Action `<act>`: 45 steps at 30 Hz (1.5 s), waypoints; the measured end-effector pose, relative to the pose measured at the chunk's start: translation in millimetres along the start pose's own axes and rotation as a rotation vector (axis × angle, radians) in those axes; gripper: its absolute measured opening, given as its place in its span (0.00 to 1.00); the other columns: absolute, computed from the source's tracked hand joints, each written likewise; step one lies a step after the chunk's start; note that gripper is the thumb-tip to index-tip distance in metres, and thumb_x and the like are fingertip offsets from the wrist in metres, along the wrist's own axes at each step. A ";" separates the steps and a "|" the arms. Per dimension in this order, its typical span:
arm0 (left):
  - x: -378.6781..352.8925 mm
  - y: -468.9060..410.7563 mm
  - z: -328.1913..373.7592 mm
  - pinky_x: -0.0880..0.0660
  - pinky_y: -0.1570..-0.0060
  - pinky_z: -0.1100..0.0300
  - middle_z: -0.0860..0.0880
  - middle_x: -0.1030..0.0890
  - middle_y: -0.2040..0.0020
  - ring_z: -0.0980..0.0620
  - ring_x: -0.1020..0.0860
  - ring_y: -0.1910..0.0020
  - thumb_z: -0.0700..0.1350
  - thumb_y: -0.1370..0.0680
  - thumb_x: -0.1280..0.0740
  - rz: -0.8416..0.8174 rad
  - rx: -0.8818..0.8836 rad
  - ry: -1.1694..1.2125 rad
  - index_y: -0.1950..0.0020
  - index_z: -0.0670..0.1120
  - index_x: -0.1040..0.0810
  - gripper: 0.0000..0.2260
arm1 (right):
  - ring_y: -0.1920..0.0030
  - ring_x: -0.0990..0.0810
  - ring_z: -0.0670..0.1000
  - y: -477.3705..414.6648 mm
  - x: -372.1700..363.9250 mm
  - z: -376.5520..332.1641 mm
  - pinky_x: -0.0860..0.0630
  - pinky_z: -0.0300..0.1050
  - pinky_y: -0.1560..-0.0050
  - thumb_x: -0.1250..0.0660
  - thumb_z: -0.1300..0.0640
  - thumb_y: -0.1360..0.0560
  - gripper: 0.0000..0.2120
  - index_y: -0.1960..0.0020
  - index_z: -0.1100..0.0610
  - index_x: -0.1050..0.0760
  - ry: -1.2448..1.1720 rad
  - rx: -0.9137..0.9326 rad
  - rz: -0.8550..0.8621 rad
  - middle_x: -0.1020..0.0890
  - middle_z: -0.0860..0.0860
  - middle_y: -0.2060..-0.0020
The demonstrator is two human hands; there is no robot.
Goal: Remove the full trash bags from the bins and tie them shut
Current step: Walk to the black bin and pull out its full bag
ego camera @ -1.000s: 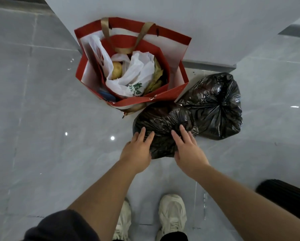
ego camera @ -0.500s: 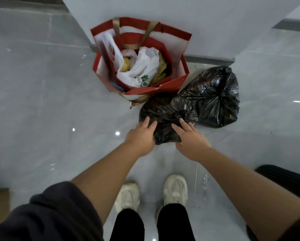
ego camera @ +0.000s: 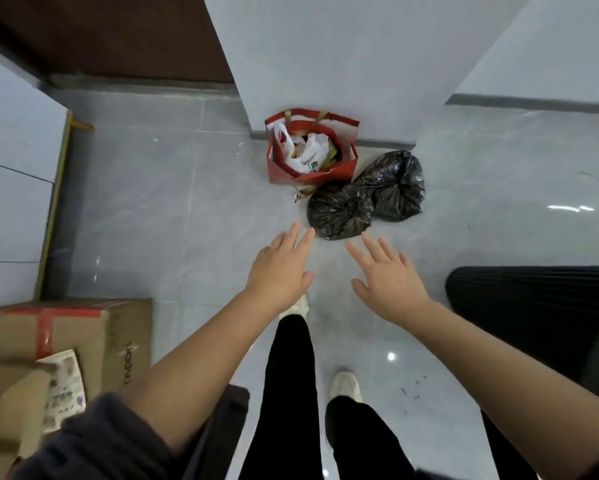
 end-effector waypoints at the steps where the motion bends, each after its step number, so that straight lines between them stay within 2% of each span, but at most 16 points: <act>1: -0.4 24.5 8.0 0.37 0.31 0.49 0.45 0.52 0.21 0.44 0.46 0.24 0.52 0.21 0.40 0.031 0.011 -0.001 0.22 0.48 0.53 0.33 | 0.23 0.54 0.58 22.9 1.0 -6.9 0.47 0.61 0.27 0.45 0.46 0.21 0.30 0.23 0.48 0.54 0.014 0.009 0.029 0.54 0.52 0.22; 6: -30.1 145.0 56.0 0.39 0.29 0.49 0.45 0.52 0.21 0.45 0.48 0.24 0.54 0.21 0.41 0.149 0.105 0.047 0.22 0.50 0.53 0.32 | 0.23 0.55 0.57 126.8 -19.8 -26.9 0.50 0.62 0.27 0.48 0.43 0.20 0.30 0.23 0.47 0.55 0.085 0.067 0.112 0.54 0.52 0.22; 11: -71.1 241.6 108.8 0.40 0.29 0.50 0.45 0.52 0.21 0.45 0.48 0.23 0.55 0.20 0.42 0.167 0.188 0.082 0.22 0.49 0.54 0.32 | 0.23 0.55 0.58 225.3 -47.2 -24.1 0.52 0.63 0.27 0.49 0.42 0.20 0.30 0.23 0.48 0.56 0.158 0.095 0.136 0.53 0.53 0.22; 19: -137.2 353.1 168.1 0.39 0.29 0.49 0.45 0.51 0.21 0.46 0.48 0.23 0.55 0.20 0.43 0.196 0.280 0.113 0.22 0.49 0.54 0.31 | 0.23 0.54 0.58 341.0 -97.6 -14.8 0.51 0.61 0.27 0.49 0.42 0.20 0.30 0.23 0.49 0.55 0.172 0.143 0.185 0.52 0.53 0.22; 32: -269.9 540.2 265.4 0.44 0.28 0.48 0.46 0.48 0.21 0.46 0.49 0.23 0.59 0.20 0.49 0.299 0.390 0.130 0.22 0.50 0.52 0.29 | 0.23 0.53 0.57 535.3 -231.4 5.2 0.51 0.60 0.27 0.49 0.41 0.20 0.30 0.23 0.48 0.53 0.232 0.214 0.228 0.50 0.53 0.22; 39: -306.9 592.7 346.8 0.44 0.28 0.47 0.46 0.49 0.21 0.46 0.49 0.23 0.59 0.19 0.50 0.342 0.518 0.177 0.22 0.50 0.52 0.29 | 0.23 0.54 0.56 603.3 -252.3 40.5 0.53 0.58 0.26 0.50 0.41 0.20 0.29 0.23 0.47 0.54 0.281 0.358 0.213 0.51 0.52 0.22; 45: -350.5 604.2 443.0 0.44 0.28 0.47 0.46 0.48 0.22 0.45 0.48 0.23 0.59 0.19 0.50 0.388 0.692 0.243 0.22 0.50 0.51 0.28 | 0.23 0.54 0.57 640.9 -262.0 111.5 0.52 0.59 0.26 0.50 0.42 0.20 0.28 0.23 0.48 0.54 0.366 0.514 0.177 0.51 0.52 0.23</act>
Point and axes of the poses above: each hand's wrist, its own y-axis away from the middle knuckle, its own x-axis out of the back of the hand, z = x × y, the point moved 1 cm from there along -y, towards the middle knuckle
